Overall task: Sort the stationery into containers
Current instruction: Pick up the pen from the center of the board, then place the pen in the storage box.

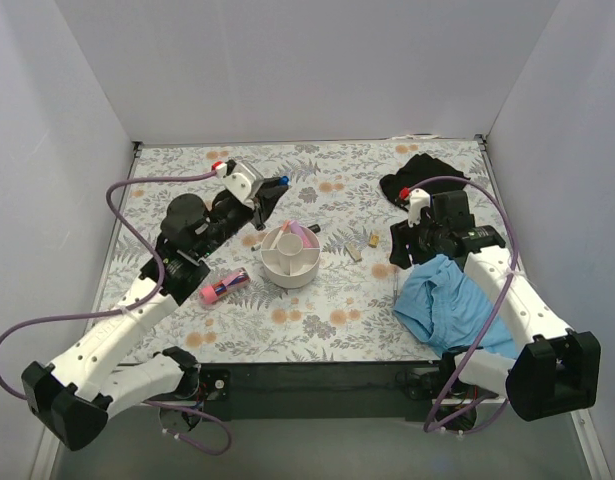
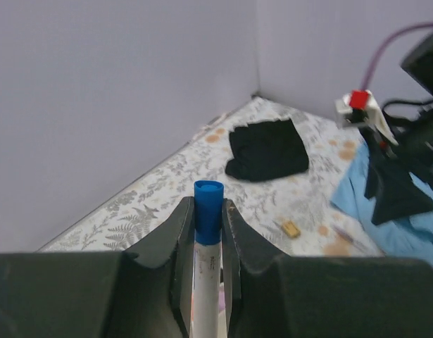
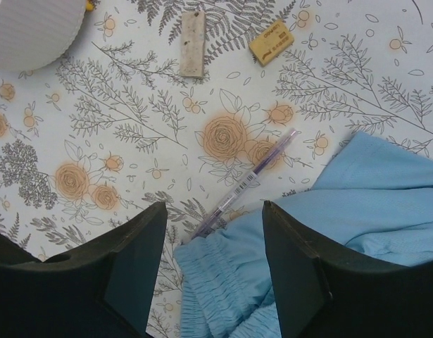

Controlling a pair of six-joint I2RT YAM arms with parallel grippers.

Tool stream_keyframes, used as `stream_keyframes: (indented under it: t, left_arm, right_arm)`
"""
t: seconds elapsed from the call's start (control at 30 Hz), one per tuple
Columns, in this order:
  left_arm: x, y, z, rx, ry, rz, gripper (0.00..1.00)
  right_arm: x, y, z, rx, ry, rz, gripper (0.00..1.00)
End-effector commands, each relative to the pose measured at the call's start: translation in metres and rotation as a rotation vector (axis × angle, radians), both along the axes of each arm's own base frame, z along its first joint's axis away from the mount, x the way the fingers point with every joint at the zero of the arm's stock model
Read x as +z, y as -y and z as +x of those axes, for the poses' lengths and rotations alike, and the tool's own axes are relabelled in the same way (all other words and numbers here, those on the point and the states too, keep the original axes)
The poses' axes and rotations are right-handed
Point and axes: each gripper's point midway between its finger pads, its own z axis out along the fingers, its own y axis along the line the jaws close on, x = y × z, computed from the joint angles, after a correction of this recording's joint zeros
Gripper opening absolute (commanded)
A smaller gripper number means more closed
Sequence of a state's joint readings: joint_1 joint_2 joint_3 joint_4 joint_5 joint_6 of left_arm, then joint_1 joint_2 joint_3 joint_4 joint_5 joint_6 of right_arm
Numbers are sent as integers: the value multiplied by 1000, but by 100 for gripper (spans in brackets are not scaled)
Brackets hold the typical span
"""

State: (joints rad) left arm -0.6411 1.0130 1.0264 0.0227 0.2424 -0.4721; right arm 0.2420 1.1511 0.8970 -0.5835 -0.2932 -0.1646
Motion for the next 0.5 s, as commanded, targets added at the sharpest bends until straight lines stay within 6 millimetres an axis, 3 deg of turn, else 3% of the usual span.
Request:
stream_keyframes:
  t: [0.0, 0.03, 0.1, 0.13, 0.2, 0.23, 0.3, 0.47]
  left_arm:
    - [33, -37, 42, 253, 92, -388, 0]
    - [17, -36, 53, 280, 65, -396, 0]
    - [18, -40, 64, 305, 61, -464, 0]
    - [2, -39, 77, 335, 26, -462, 0]
    - [-4, -43, 85, 352, 15, -505, 0]
    - [-18, -45, 90, 371, 0, -495, 0]
    - [-23, -49, 95, 384, 8, -506, 0]
    - [-57, -55, 103, 398, -38, -483, 0]
  right_arm:
    - [18, 4, 21, -4, 57, -31, 65]
    - [21, 4, 26, -9, 70, -37, 66]
    - [20, 6, 31, -10, 65, -48, 65]
    - [22, 6, 36, -8, 70, -55, 65]
    - [24, 6, 40, -9, 73, -64, 65]
    - [26, 7, 44, -8, 75, -74, 65]
    - [25, 9, 48, -11, 68, -95, 65]
    - [22, 9, 53, -9, 55, -107, 65]
